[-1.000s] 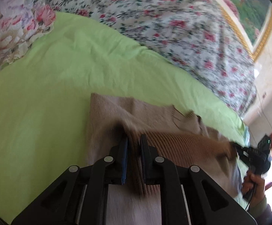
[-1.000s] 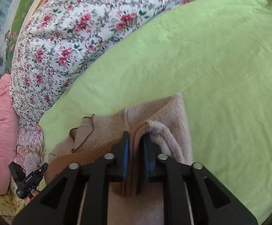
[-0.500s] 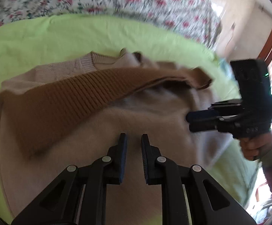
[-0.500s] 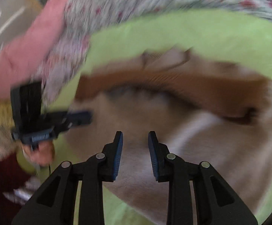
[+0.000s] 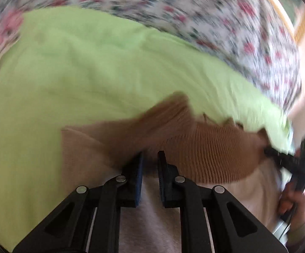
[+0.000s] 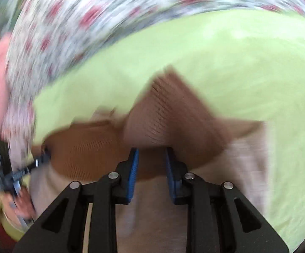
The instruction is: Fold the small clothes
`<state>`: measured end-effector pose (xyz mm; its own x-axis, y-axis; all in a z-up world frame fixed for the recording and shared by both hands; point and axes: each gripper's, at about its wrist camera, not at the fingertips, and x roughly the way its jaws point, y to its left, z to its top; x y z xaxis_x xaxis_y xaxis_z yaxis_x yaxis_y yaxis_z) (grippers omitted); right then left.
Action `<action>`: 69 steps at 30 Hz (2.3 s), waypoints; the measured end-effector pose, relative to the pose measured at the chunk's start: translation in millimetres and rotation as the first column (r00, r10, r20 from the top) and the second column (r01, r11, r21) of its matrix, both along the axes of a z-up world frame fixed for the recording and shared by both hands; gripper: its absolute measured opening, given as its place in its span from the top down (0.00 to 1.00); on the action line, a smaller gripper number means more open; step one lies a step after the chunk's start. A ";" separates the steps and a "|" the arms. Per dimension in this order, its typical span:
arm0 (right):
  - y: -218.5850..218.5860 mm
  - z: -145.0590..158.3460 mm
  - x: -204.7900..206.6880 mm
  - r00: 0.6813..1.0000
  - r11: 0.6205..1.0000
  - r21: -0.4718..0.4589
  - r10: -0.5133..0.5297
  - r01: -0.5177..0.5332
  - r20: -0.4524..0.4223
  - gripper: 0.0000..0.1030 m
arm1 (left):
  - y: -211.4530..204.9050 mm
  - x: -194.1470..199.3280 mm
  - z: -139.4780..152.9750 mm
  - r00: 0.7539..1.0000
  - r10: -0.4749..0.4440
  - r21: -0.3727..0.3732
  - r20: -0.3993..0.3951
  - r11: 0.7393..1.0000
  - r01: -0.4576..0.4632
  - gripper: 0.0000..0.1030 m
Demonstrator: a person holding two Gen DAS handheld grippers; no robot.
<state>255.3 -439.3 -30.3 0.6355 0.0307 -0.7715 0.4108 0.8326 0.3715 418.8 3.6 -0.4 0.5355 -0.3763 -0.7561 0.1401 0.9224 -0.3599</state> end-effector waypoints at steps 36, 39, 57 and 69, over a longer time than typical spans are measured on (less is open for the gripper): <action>131.2 21.1 -177.2 0.997 0.995 0.049 0.082 -0.081 -0.007 0.51 | 44.9 -257.2 0.4 0.992 0.097 -0.121 -0.085 0.987 -0.107 0.67; 137.8 22.0 -187.9 0.996 0.996 0.038 0.085 -0.085 -0.004 0.49 | 52.9 -267.9 -3.5 0.987 0.124 -0.149 -0.103 0.979 -0.139 0.67; 152.6 24.2 -210.2 0.995 0.993 0.067 0.098 -0.098 0.014 0.49 | 66.7 -246.6 -25.6 0.960 0.230 -0.304 -0.161 0.913 -0.270 0.48; 146.4 20.7 -201.4 0.995 0.993 0.068 0.094 -0.095 0.016 0.49 | 58.4 -194.7 -16.6 0.943 0.319 -0.260 -0.096 0.906 -0.333 0.85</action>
<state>53.9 -292.9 -9.6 0.6372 0.1437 -0.7572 0.3262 0.8399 0.4338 224.2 62.0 -17.0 0.6268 -0.3799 -0.6803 -0.1768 0.7810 -0.5990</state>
